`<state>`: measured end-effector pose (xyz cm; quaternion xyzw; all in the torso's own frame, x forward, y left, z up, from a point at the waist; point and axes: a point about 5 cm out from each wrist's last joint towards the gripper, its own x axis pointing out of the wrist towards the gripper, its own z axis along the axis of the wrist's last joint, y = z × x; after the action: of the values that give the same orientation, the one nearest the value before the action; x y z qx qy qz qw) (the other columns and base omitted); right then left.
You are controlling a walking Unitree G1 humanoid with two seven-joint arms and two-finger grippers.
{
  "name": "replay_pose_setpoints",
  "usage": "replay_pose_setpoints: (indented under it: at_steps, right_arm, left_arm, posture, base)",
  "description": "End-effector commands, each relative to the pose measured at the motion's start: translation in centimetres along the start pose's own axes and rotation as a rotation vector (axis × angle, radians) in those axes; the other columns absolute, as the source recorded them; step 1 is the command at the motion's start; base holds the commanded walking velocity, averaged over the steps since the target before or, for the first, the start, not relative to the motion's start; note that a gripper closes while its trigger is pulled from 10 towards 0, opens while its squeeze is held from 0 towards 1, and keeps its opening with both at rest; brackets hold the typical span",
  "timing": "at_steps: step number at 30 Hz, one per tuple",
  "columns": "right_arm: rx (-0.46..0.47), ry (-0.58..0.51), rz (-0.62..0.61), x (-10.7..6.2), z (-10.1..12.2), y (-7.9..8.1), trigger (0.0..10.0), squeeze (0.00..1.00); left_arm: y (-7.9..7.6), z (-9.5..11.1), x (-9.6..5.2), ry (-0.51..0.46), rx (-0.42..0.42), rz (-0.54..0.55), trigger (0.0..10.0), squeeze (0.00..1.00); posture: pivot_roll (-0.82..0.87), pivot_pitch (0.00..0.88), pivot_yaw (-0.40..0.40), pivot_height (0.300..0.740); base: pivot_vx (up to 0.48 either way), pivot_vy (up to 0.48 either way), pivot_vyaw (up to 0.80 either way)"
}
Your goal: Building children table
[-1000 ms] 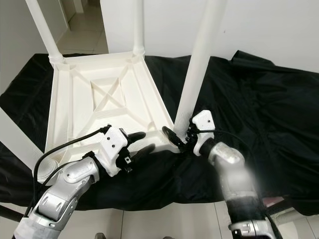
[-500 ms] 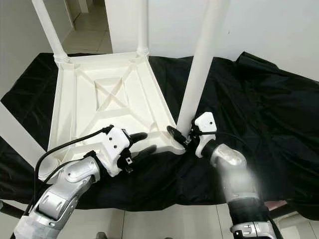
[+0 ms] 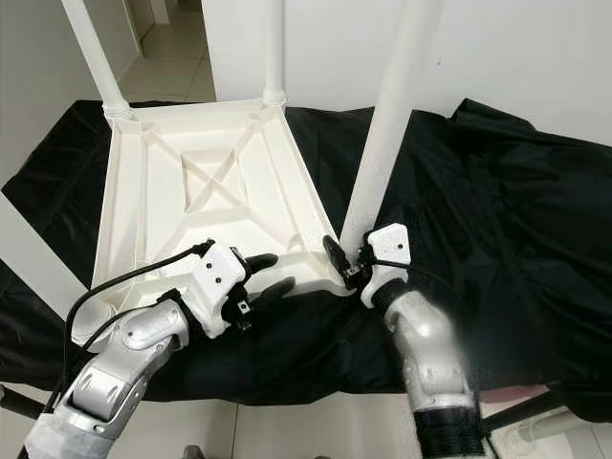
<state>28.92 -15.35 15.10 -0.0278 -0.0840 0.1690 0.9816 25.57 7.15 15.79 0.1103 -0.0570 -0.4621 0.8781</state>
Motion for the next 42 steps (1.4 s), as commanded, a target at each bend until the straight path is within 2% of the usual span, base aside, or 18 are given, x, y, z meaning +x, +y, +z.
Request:
replay_pose_setpoints:
  at_steps: [1, 4, 8, 10, 15, 19, 20, 22, 23, 28, 32, 34, 35, 36, 37, 38, 40, 42]
  right_arm:
    - [0.011, 0.022, -0.062, -0.4, -0.3, 0.7, 10.0, 0.00]
    - [0.023, 0.020, -0.087, -0.4, -0.3, 1.0, 10.0, 0.00]
    - [0.071, 0.005, -0.279, -0.2, -0.2, 1.7, 10.0, 0.00]
    - [0.082, 0.011, -0.318, -0.1, -0.2, 1.8, 10.0, 0.00]
    - [0.090, 0.018, -0.364, 0.1, -0.2, 2.3, 10.0, 0.00]
    - [0.106, 0.019, -0.384, 0.5, 0.1, 3.0, 10.0, 0.00]
    - [0.114, 0.014, -0.384, 0.5, 0.2, 3.1, 10.0, 0.93]
    - [0.109, -0.003, -0.379, 0.5, 0.4, 3.2, 10.0, 0.93]
    - [0.110, -0.022, -0.368, 0.4, 0.7, 3.2, 10.0, 1.00]
    - [0.091, -0.046, -0.321, 0.2, 1.0, 2.5, 10.0, 1.00]
    - [0.092, -0.031, -0.278, 0.7, 0.7, 1.8, 10.0, 1.00]
    - [0.092, -0.031, -0.278, 0.7, 0.7, 1.8, 10.0, 1.00]
    - [0.096, -0.027, -0.249, 0.9, 0.6, 1.7, 10.0, 0.93]
    - [0.104, -0.026, -0.211, 1.1, 0.5, 1.5, 10.0, 0.53]
    - [0.104, -0.026, -0.211, 1.1, 0.5, 1.5, 10.0, 0.53]
    - [0.093, -0.024, -0.099, 1.3, 0.5, 1.2, 10.0, 0.00]
    - [0.093, -0.024, -0.060, 1.2, 0.5, 1.0, 10.0, 0.00]
    - [0.051, -0.010, -0.012, 1.0, 0.2, 0.4, 10.0, 0.00]
  left_arm:
    - [-0.2, -0.5, 0.0, 0.017, -0.013, 0.018, 10.0, 0.00]
    - [-0.3, -0.5, 0.1, 0.016, -0.017, 0.018, 10.0, 0.00]
    - [0.0, 0.0, 0.4, -0.027, -0.042, 0.044, 10.0, 0.00]
    - [0.2, 0.2, 0.4, -0.038, -0.060, 0.048, 10.0, 0.00]
    - [0.7, 0.3, 0.4, -0.039, -0.057, 0.081, 10.0, 0.00]
    - [1.8, 0.6, 0.1, -0.043, -0.062, 0.147, 10.0, 0.00]
    - [2.0, 0.7, 0.1, -0.043, -0.065, 0.162, 10.0, 0.00]
    - [2.2, 0.6, 0.0, -0.035, -0.074, 0.178, 10.0, 0.00]
    - [2.3, 0.6, 0.0, -0.031, -0.068, 0.183, 10.0, 0.00]
    - [1.6, 0.6, -0.1, -0.034, -0.049, 0.153, 10.0, 0.00]
    - [0.6, 0.5, 0.1, -0.035, -0.050, 0.098, 10.0, 0.00]
    - [0.6, 0.5, 0.1, -0.035, -0.050, 0.098, 10.0, 0.00]
    - [0.2, 0.4, 0.2, -0.030, -0.054, 0.075, 10.0, 0.00]
    - [-0.2, 0.3, 0.3, -0.024, -0.069, 0.046, 10.0, 0.00]
    - [-0.2, 0.3, 0.3, -0.024, -0.069, 0.046, 10.0, 0.00]
    - [-0.9, 0.1, 0.2, -0.017, -0.121, -0.020, 10.0, 1.00]
    - [-1.2, 0.1, 0.2, -0.014, -0.147, -0.046, 10.0, 1.00]
    - [-1.6, 0.5, 0.2, -0.032, -0.157, -0.083, 10.0, 1.00]
  posture:
    - [-0.06, 0.118, -0.033, 0.740]
    - [-0.06, 0.120, -0.029, 0.740]
    - [-0.05, 0.113, -0.027, 0.740]
    - [-0.05, 0.112, -0.027, 0.740]
    - [-0.05, 0.107, -0.021, 0.740]
    - [-0.06, 0.107, -0.014, 0.740]
    - [-0.06, 0.107, -0.014, 0.740]
    - [-0.06, 0.108, -0.016, 0.740]
    - [-0.06, 0.107, -0.018, 0.740]
    - [-0.04, 0.095, -0.045, 0.740]
    - [-0.04, 0.086, -0.053, 0.740]
    - [-0.04, 0.086, -0.053, 0.740]
    - [-0.04, 0.084, -0.052, 0.740]
    - [-0.03, 0.083, -0.054, 0.740]
    - [-0.03, 0.083, -0.054, 0.740]
    - [-0.03, 0.081, -0.052, 0.740]
    - [-0.03, 0.081, -0.052, 0.740]
    - [-0.03, 0.082, -0.049, 0.740]
  base:
    - [0.000, 0.000, 0.00]
    - [0.000, 0.000, 0.00]
    - [0.000, 0.000, 0.00]
    - [0.000, 0.000, 0.00]
    - [0.000, 0.000, 0.00]
    - [0.000, 0.000, 0.00]
    - [0.000, 0.000, 0.00]
    - [0.000, 0.000, 0.00]
    - [0.000, 0.000, 0.00]
    - [0.000, 0.000, 0.00]
    - [0.000, 0.000, 0.00]
    - [0.000, 0.000, 0.00]
    - [0.000, 0.000, 0.00]
    - [0.000, 0.000, 0.00]
    - [0.000, 0.000, 0.00]
    - [0.000, 0.000, 0.00]
    - [0.000, 0.000, 0.00]
    - [0.000, 0.000, 0.00]
